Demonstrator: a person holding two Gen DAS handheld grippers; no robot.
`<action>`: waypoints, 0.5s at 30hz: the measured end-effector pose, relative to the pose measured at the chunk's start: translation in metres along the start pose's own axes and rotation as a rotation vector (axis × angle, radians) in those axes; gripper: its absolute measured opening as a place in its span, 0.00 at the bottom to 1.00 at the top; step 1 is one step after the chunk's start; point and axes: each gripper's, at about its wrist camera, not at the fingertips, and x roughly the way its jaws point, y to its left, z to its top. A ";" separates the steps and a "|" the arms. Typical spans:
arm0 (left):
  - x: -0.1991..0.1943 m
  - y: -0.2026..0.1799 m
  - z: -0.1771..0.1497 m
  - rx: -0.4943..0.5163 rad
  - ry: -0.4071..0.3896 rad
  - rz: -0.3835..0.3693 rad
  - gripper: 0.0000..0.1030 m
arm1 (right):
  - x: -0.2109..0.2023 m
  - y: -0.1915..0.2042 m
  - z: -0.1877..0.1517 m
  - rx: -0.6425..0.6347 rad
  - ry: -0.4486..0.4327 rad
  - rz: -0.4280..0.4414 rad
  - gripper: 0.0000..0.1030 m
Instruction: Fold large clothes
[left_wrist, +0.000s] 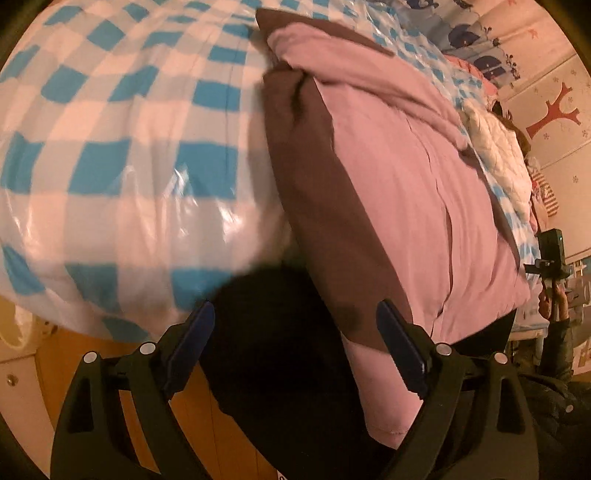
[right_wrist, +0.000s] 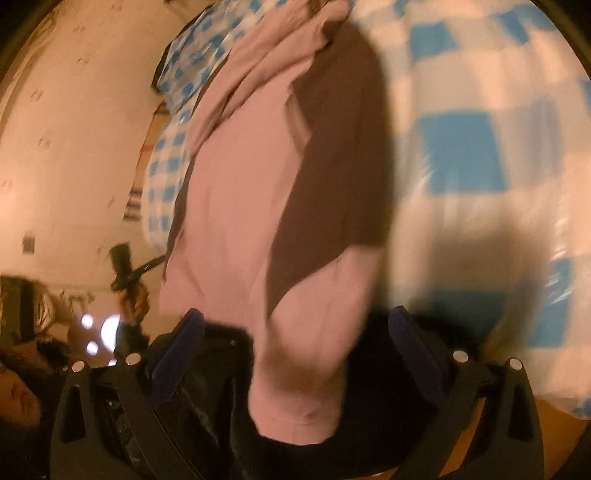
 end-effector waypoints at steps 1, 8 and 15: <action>0.003 -0.004 -0.004 0.011 0.005 -0.007 0.83 | 0.011 0.004 0.001 -0.010 0.035 0.011 0.93; 0.004 -0.014 -0.023 -0.007 -0.029 0.144 0.90 | 0.055 0.032 0.001 -0.096 0.152 -0.040 0.94; 0.025 -0.012 -0.032 -0.050 0.015 0.088 0.90 | 0.058 0.042 -0.004 -0.152 0.162 -0.032 0.94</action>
